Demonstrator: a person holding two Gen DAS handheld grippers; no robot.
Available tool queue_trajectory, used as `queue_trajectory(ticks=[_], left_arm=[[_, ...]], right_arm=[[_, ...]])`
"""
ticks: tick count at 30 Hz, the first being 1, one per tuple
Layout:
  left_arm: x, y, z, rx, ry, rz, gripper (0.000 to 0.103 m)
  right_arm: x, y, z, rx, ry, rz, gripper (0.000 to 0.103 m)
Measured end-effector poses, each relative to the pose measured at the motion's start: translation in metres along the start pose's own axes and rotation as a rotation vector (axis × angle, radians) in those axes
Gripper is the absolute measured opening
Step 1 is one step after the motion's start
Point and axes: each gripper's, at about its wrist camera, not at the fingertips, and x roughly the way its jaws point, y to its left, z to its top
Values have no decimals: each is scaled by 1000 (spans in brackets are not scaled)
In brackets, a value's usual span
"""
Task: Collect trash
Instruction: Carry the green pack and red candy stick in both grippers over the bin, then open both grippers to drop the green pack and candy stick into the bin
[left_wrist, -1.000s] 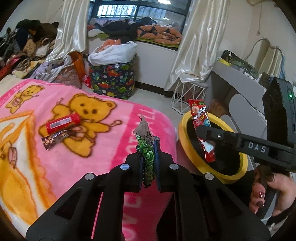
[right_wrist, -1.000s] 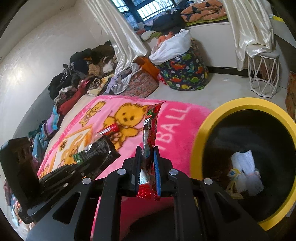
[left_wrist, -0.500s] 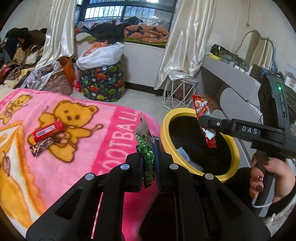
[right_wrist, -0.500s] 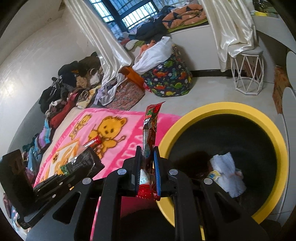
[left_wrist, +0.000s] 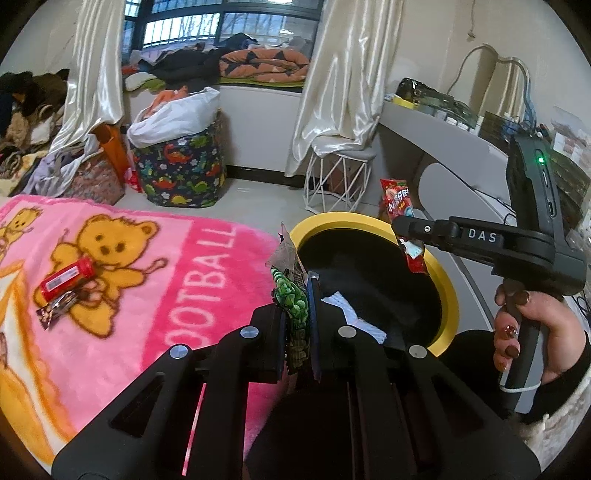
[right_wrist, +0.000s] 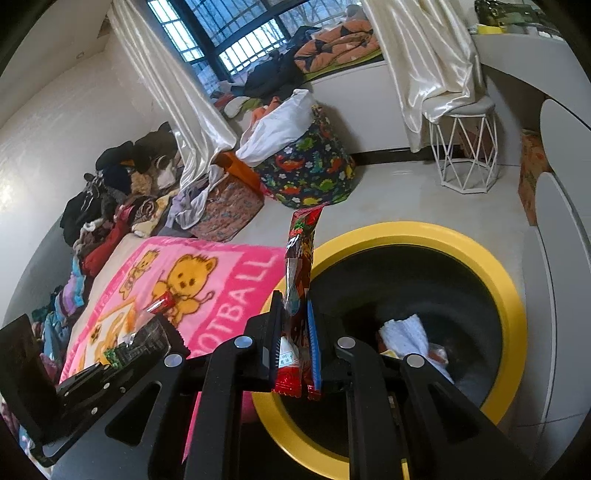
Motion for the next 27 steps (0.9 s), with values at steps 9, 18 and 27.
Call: queue_trajectory(ticks=[9, 18, 27], left_arm=[[13, -22, 4, 42, 15, -32, 6], [42, -47, 10, 103, 57, -79, 6], [77, -66, 13, 164, 113, -98, 7]], right_arm=[[-8, -28, 3, 48, -10, -33, 13], [-11, -52, 4, 95, 1, -67, 13], [-13, -73, 1, 151, 2, -84, 16]])
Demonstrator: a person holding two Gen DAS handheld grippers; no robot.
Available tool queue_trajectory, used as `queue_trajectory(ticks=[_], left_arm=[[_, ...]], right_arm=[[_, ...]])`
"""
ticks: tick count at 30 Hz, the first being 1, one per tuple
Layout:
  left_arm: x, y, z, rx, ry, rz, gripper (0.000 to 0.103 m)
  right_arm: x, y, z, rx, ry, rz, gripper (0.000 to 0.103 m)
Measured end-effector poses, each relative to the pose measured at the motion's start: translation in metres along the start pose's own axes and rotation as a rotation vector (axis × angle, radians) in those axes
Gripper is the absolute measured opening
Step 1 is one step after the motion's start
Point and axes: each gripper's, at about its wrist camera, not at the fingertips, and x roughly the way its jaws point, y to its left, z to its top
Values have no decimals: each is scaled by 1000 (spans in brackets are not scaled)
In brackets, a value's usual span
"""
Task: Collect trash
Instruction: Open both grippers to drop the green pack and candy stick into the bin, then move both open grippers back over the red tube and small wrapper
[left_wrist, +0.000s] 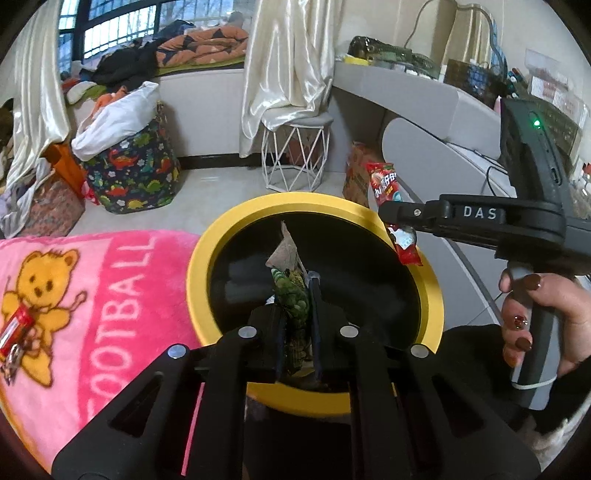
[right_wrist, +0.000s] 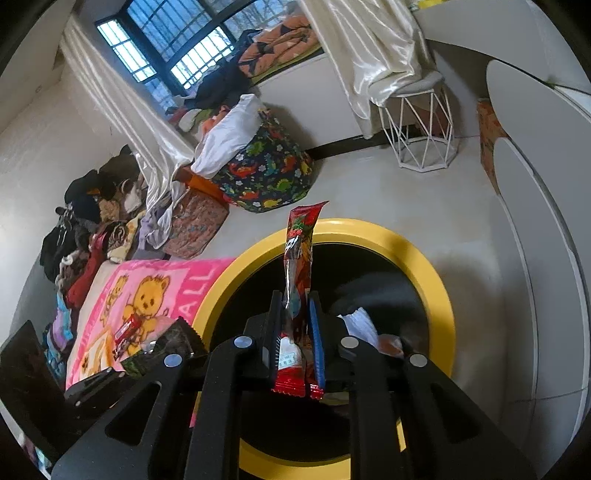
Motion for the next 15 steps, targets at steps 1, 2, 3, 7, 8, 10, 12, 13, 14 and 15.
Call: queue_trajectory(ticks=[1, 2, 3, 7, 8, 10, 12, 13, 14, 15], left_arm=[[2, -1, 0, 4, 2, 2, 7], [4, -1, 2, 7, 1, 6, 10], [6, -1, 2, 6, 5, 5, 18], [7, 5, 3, -22, -4, 24, 52], [5, 8, 3, -31, -13, 31, 62], [-1, 13, 3, -49, -40, 54, 78], [-7, 17, 4, -59, -64, 79, 86], [-10, 20, 3, -67, -73, 88, 87], [-13, 23, 4, -77, -83, 93, 90], [-16, 27, 3, -86, -92, 98, 91]], right_arm=[[-1, -2, 0, 6, -5, -1, 18], [-2, -4, 0, 11, -9, -2, 25], [-2, -5, 1, 14, -13, -5, 32], [-6, -10, 2, 34, -36, -10, 48], [-7, -11, 3, 36, -40, -11, 49], [-8, -12, 3, 35, -48, -19, 51], [-9, -9, 3, 30, -58, -21, 58], [-9, -8, 3, 25, -62, -21, 58], [-9, -5, 4, 18, -63, -19, 59], [-9, -3, 3, 13, -66, -18, 61]])
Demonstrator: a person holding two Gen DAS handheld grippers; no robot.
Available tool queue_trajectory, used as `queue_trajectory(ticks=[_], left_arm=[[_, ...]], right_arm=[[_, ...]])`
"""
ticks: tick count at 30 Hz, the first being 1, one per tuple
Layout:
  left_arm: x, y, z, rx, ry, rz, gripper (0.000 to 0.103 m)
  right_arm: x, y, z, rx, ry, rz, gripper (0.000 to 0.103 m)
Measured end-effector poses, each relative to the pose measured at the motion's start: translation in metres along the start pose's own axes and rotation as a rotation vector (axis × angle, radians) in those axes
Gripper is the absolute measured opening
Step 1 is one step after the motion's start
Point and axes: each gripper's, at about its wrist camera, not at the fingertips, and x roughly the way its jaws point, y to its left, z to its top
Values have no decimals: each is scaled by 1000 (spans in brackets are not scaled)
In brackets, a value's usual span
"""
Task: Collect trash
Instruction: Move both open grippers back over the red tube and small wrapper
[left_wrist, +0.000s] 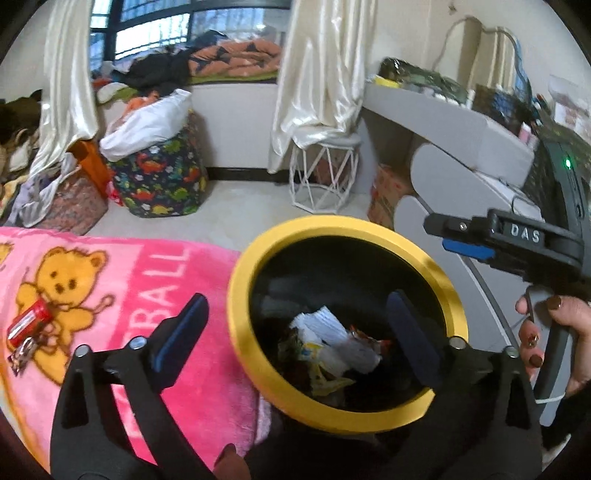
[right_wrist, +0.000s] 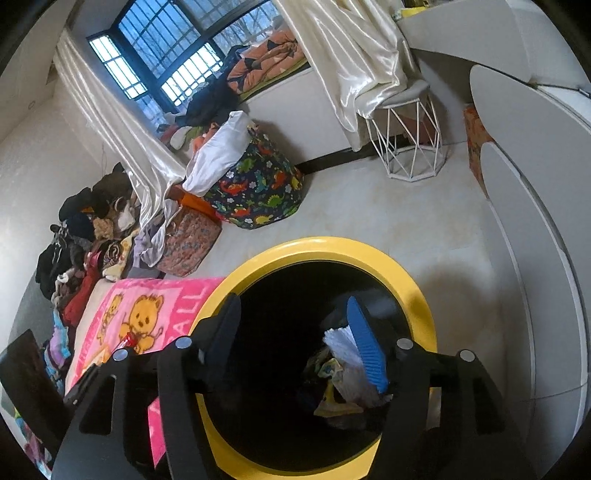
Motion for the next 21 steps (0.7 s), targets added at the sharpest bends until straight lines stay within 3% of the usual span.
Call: queue_trajectory(ticks=[9, 21], left_arm=[[-24, 26, -3, -32, -52, 62, 92], [-60, 91, -13, -106, -106, 176, 92]], right_arm=[[-3, 37, -2, -81, -36, 33, 73], [11, 95, -15, -188, -8, 97, 75]])
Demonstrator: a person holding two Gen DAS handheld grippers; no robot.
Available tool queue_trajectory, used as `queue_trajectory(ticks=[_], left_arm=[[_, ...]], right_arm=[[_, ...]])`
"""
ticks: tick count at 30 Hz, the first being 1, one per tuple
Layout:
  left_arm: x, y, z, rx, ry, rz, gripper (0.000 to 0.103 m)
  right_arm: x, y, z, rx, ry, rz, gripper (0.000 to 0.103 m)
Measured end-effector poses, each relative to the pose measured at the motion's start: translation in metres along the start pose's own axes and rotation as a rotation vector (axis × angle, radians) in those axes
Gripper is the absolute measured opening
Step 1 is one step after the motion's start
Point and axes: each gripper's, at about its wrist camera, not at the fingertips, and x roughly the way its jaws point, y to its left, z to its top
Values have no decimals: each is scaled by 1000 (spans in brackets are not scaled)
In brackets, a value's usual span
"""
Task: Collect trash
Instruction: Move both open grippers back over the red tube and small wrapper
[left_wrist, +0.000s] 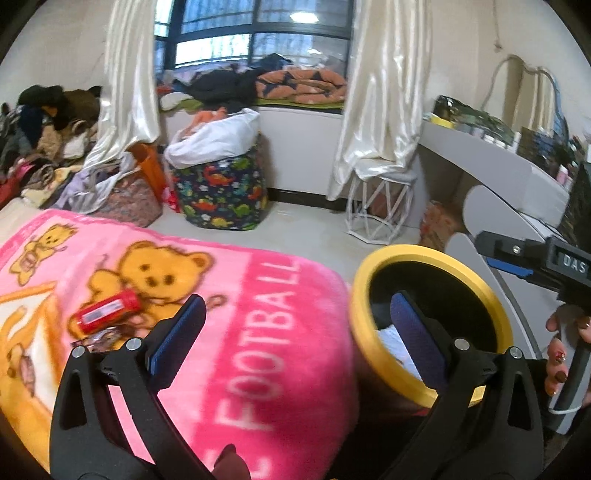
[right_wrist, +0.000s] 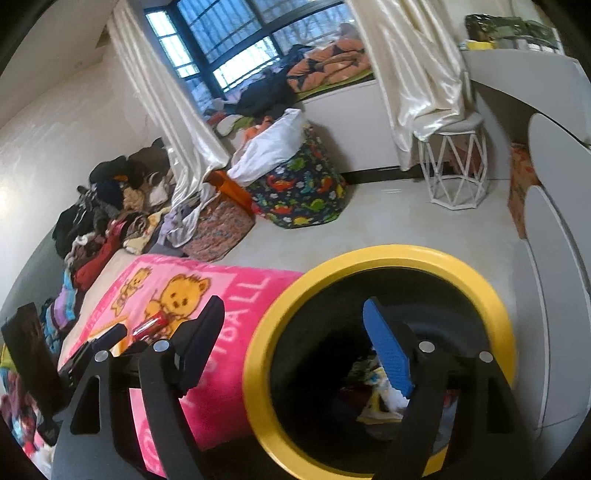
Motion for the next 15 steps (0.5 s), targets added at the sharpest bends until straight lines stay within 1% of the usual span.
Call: queue_trajectory(ticks=[8, 15], left_arm=[[-14, 59, -5, -74, -18, 92, 92], [-26, 111, -15, -135, -16, 169, 92]], right_arm=[[29, 54, -1, -87, 54, 67, 75], [55, 96, -5, -151, 96, 98, 75]])
